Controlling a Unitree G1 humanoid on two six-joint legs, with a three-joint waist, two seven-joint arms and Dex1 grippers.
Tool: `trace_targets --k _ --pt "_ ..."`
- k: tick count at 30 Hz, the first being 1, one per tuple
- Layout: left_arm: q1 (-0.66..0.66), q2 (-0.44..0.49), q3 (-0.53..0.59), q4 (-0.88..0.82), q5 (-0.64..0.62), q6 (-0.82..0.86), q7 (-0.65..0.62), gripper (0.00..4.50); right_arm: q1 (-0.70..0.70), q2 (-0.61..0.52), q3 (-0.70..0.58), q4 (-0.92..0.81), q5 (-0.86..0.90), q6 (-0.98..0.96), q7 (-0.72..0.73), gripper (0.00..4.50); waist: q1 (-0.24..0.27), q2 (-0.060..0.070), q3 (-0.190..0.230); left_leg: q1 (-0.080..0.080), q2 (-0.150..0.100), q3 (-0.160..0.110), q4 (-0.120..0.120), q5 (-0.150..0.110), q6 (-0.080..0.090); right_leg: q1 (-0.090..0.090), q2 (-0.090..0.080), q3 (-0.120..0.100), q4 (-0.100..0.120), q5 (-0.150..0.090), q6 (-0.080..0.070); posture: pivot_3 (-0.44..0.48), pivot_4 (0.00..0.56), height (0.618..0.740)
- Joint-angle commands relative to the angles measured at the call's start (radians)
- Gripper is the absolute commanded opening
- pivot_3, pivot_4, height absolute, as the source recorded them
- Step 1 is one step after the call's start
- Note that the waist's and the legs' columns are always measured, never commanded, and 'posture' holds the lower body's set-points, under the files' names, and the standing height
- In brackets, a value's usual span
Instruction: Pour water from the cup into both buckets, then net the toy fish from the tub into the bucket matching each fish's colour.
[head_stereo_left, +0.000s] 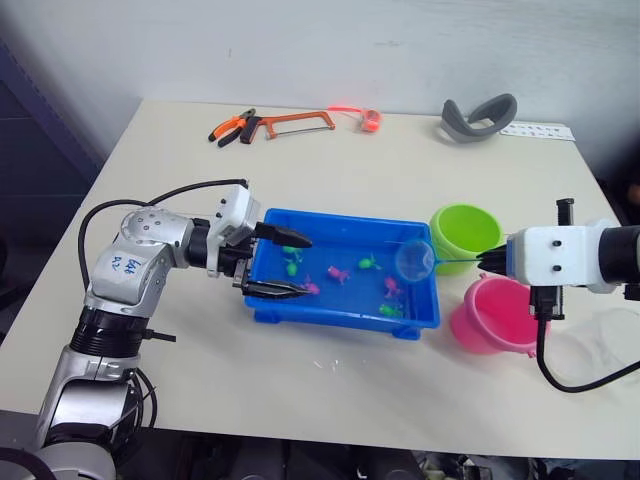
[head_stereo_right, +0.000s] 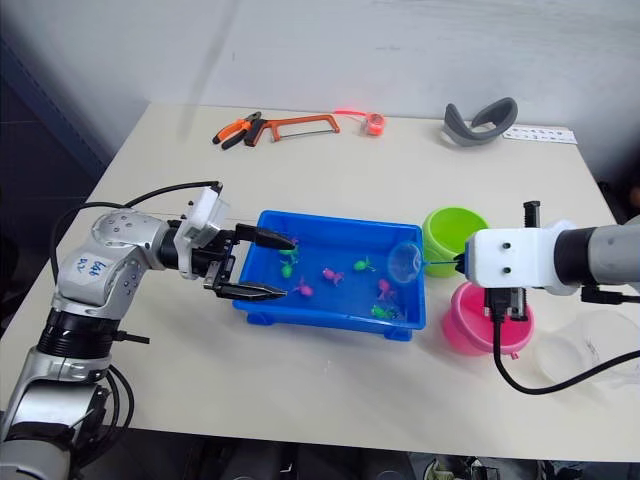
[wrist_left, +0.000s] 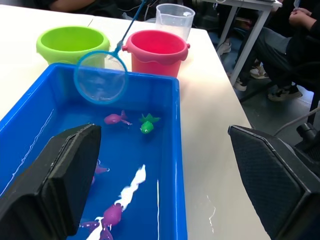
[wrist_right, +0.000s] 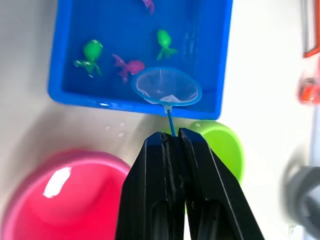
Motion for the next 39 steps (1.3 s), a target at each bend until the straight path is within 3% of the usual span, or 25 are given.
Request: trace_targets --k 1,9,19,31,39 --pt "-0.008 0.002 0.007 -0.033 -0.015 0.001 0.008 4.44 -0.043 0.012 0.024 0.03 -0.063 -0.092 0.001 0.0 0.001 0.0 0.0 0.0 0.0 0.0 0.0 0.0 0.0 0.0 0.0 0.0 0.0 0.0 0.0 0.0 0.15 0.74" --pt "-0.025 -0.001 -0.003 -0.038 -0.015 0.015 0.021 4.44 -0.074 0.06 0.11 0.086 -0.169 -0.229 0.008 0.0 0.002 0.0 0.0 0.0 0.0 0.0 0.0 0.0 0.0 0.0 0.0 0.0 -0.001 0.0 0.0 0.0 0.15 0.74" --pt "-0.03 0.003 -0.006 -0.05 -0.019 0.034 0.019 4.44 0.044 0.062 0.037 0.027 -0.136 -0.241 0.04 0.0 0.003 0.0 0.0 0.0 0.0 -0.001 0.0 0.0 0.0 0.001 0.0 -0.001 -0.001 0.0 0.0 0.0 0.15 0.74" --pt "-0.04 0.01 -0.026 -0.033 -0.002 0.017 0.006 4.44 0.11 0.166 -0.016 -0.14 0.012 0.06 -0.013 0.0 0.004 0.0 0.0 0.0 0.0 -0.001 0.0 0.0 0.0 0.001 0.001 -0.001 -0.001 0.0 0.0 0.0 0.15 0.74" --pt "-0.036 0.003 -0.021 -0.027 -0.011 0.015 0.012 4.44 0.178 0.303 -0.199 -0.246 0.295 0.468 -0.121 0.0 0.007 0.0 0.0 0.0 -0.001 -0.002 0.0 0.0 0.0 0.002 0.001 -0.001 -0.001 0.0 0.0 0.0 0.15 0.74"
